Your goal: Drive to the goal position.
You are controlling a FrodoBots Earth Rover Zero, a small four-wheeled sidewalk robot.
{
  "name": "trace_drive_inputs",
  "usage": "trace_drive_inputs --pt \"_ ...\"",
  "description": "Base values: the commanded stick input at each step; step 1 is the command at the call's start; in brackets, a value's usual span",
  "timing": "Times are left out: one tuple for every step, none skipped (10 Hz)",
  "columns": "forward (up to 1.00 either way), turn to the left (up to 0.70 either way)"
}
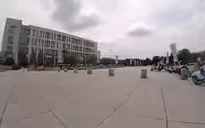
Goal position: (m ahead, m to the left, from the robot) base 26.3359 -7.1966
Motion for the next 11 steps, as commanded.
trace_drive_inputs --pt "0.45 0.00" --pt "0.45 0.00" --pt "0.45 0.00" --pt "0.45 0.00" --pt "0.45 0.00" --pt "0.45 0.00" --pt "0.45 0.00" --pt "0.45 0.00" --pt "0.45 0.00" --pt "0.45 0.00" --pt "0.45 0.00"
